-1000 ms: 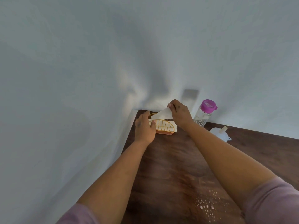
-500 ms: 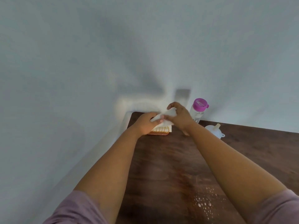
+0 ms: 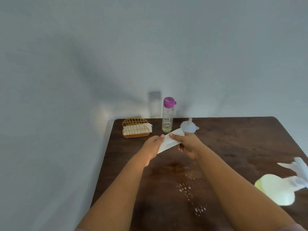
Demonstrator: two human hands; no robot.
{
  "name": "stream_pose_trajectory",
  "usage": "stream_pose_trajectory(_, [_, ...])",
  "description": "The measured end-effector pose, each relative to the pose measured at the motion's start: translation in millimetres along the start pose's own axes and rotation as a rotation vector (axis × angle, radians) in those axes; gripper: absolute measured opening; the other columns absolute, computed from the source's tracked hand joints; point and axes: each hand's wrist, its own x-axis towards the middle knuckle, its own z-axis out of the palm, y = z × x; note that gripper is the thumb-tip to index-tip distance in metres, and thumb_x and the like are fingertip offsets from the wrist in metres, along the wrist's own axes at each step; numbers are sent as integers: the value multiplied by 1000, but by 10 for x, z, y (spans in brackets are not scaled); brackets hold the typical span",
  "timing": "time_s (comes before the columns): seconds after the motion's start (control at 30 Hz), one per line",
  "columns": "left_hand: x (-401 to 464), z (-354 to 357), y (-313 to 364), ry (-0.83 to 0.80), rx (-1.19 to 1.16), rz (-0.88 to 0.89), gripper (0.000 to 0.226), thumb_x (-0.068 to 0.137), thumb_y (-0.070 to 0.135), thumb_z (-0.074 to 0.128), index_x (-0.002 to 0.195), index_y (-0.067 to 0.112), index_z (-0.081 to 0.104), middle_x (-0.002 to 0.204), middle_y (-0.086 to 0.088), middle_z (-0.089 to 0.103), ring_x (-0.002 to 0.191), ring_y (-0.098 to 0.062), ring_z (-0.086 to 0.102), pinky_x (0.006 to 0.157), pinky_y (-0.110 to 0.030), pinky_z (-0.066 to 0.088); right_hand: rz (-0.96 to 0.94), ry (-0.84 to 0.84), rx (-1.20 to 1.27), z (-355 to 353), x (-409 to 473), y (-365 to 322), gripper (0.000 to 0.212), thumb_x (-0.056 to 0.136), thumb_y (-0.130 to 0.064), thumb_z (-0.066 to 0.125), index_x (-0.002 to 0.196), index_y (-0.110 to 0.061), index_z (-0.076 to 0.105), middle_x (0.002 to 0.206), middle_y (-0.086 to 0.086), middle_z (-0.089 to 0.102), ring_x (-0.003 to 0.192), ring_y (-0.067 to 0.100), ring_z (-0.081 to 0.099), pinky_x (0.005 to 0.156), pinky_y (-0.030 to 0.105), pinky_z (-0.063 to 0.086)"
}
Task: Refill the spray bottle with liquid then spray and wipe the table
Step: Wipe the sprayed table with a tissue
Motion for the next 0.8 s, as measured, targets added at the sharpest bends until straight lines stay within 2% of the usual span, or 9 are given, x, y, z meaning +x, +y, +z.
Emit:
stream_pose_trajectory(0.13, [-250,509,-61,-5,80,30,26,100,39,46,108,17,59,101,-1,55,84,-11,48,72,-28,39,-16,120,-165,-545,-342,274,36,78,-26,78,106,-8,64,92,4,67,74,12,59,51,21,46])
stream_pose_trajectory(0.27, [-515,1013,-127,-84,290,100,19,93,30,62,109,20,62,110,1,60,96,-13,55,78,-26,43,-116,239,-782,-1168,-668,520,25,78,-26,77,98,-18,66,95,-2,66,85,12,61,67,23,47])
stream_pose_trajectory(0.37, [-730,1415,-204,-137,505,127,22,89,31,66,105,16,66,108,-1,63,97,-16,58,79,-27,43,-144,166,-1015,-1516,-962,717,36,67,-22,83,94,-20,60,87,-5,61,78,12,57,67,25,48])
stream_pose_trajectory(0.43, [-872,1669,-230,-200,448,135,17,85,32,70,94,18,68,97,0,65,87,-14,59,74,-27,43,-203,70,-1107,-1638,-1122,869,56,60,-28,86,106,-22,55,96,-6,61,90,16,59,78,29,49])
stream_pose_trajectory(0.5, [-1001,1867,-225,-256,338,110,11,83,29,73,78,23,65,79,5,64,73,-10,55,66,-26,41,-278,-30,-1231,-1708,-1228,1015,49,66,-35,82,107,-28,57,104,-8,62,100,15,56,87,32,47])
stream_pose_trajectory(0.57, [-1088,1992,-226,-269,297,90,20,83,27,73,67,24,61,63,12,61,64,-7,51,59,-24,38,-306,-66,-1204,-1785,-1287,1117,20,75,-33,75,88,-29,61,92,-7,63,90,14,57,74,25,46])
stream_pose_trajectory(0.63, [-1124,2037,-261,-223,345,112,15,82,29,74,73,25,63,68,12,62,68,-8,53,59,-24,38,-297,-78,-1146,-1878,-1341,1169,14,80,-32,72,76,-29,58,82,-8,60,78,11,56,62,20,40])
stream_pose_trajectory(0.7, [-1137,2038,-334,-126,412,137,12,82,28,73,83,22,62,85,5,63,79,-13,58,63,-27,43,-277,-102,-1130,-1965,-1347,1206,7,85,-31,67,85,-24,66,87,-4,64,80,12,61,68,23,47])
stream_pose_trajectory(0.8, [-1144,2017,-499,30,398,117,9,88,22,65,93,22,57,98,-2,65,88,-20,61,72,-33,48,-256,-84,-1111,-2015,-1333,1242,20,89,-30,64,104,-17,70,91,-4,67,84,13,64,73,23,49])
